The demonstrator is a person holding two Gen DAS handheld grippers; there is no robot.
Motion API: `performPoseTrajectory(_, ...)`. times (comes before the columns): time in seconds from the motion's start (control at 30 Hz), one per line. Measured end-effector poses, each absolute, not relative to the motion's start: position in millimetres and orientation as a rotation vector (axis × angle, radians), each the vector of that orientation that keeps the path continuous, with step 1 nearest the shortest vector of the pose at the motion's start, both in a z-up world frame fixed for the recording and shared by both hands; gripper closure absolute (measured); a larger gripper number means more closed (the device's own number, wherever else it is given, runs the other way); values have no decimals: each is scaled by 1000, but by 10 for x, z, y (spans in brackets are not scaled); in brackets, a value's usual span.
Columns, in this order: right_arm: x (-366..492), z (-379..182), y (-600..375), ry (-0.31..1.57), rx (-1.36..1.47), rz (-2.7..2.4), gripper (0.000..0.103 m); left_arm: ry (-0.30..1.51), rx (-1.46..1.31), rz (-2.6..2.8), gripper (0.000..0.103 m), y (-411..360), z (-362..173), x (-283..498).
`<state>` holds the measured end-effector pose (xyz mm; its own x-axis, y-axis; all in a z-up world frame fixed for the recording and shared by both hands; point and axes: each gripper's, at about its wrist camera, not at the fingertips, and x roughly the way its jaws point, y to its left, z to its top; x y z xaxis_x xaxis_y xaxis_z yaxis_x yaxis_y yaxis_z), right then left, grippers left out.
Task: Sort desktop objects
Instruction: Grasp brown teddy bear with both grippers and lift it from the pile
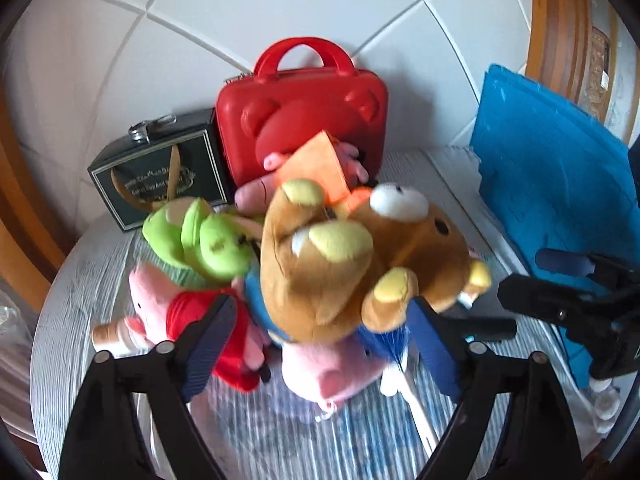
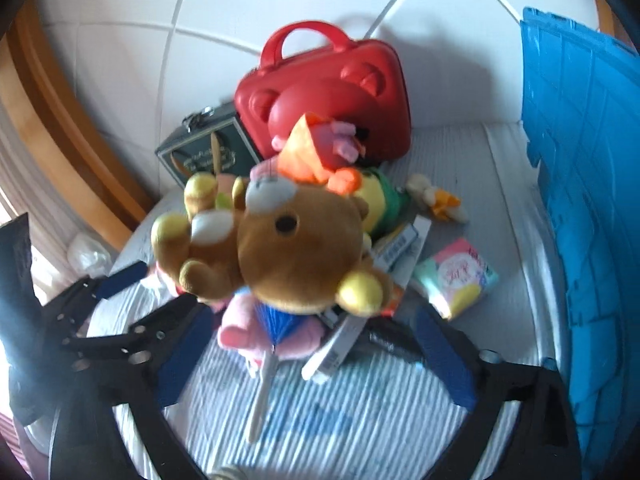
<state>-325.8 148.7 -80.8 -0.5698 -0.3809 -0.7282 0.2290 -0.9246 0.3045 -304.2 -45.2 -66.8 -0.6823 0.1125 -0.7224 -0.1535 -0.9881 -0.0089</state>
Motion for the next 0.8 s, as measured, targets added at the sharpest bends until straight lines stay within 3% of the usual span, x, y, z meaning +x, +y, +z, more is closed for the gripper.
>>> performPoseTrajectory(0.1, -3464, -834, 1425, -264, 1248, -2487, 0, 82, -1237, 2714, 5, -465, -747, -3330)
performPoseTrajectory(0.2, -3691, -903, 1340, -269, 1282, -2476, 0, 121, -1360, 2672, 5, -455, -997, -3600)
performPoseTrajectory(0.33, -3992, -1048, 1221, -239, 1345, -2494, 0, 35, -1336, 2647, 5, -549, -1145, -3724)
performPoseTrajectory(0.43, -4211, -1251, 1133, -320, 1404, -2344, 0, 66, -1353, 2643, 5, -561, -1239, -3795)
performPoseTrajectory(0.57, -4320, -1551, 938, -219, 1584, -2272, 0, 196, -1419, 2619, 7, -460, -1511, -3831)
performPoseTrajectory(0.8, -4117, -1203, 1076, -242, 1395, -2371, 0, 48, -1264, 2718, 8, -747, -1241, -3640)
